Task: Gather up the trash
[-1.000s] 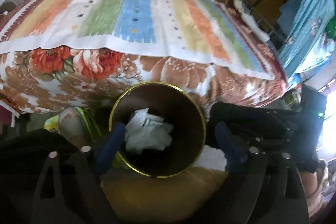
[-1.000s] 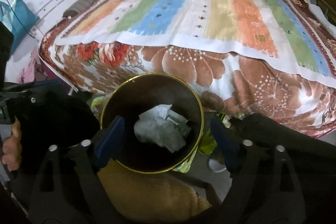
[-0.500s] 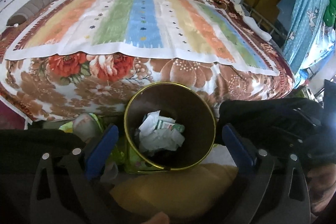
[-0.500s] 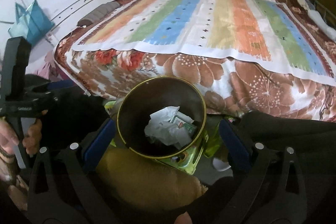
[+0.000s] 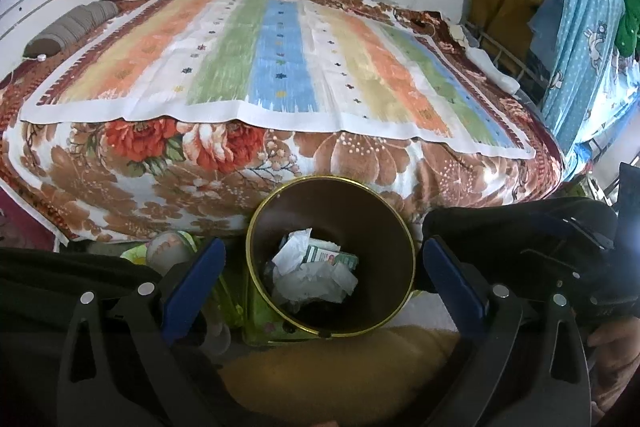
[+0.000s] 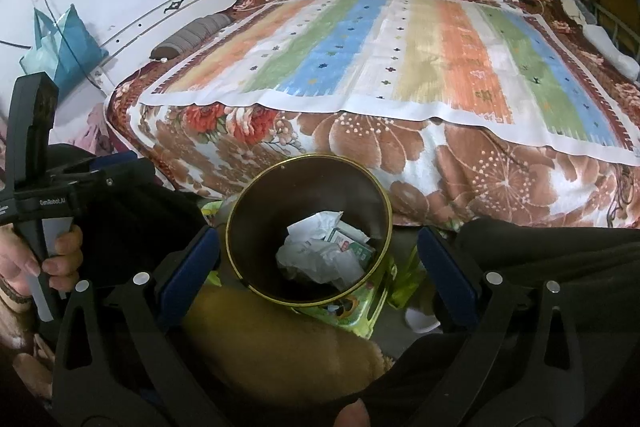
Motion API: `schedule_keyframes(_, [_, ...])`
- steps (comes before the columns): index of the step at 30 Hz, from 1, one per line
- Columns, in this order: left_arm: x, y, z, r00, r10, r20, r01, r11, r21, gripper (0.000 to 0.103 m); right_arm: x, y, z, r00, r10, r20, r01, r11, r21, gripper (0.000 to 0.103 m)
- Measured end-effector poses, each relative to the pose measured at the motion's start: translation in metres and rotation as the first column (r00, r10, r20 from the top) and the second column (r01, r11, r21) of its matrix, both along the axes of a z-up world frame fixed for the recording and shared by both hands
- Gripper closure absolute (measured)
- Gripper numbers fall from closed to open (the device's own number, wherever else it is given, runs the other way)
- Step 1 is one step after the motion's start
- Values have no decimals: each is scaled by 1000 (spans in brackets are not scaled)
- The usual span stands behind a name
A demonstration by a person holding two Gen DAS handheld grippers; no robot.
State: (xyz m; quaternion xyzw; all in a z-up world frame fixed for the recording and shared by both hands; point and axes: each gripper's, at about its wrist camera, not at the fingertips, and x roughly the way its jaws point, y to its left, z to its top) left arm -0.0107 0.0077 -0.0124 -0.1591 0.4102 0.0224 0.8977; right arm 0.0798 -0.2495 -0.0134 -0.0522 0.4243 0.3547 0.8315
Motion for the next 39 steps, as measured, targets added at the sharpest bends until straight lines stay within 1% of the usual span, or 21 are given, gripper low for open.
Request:
schedule_keyframes(12, [1, -6, -3, 1000, -7, -11, 8, 999, 47, 6, -2, 4, 0, 1000, 8, -7, -8, 1000, 5, 9])
schedule_keyframes(39, [-1, -5, -11, 999, 0, -33, 1, 999, 35, 6, -3, 6, -4, 1000, 12, -12, -11, 1000, 13, 9])
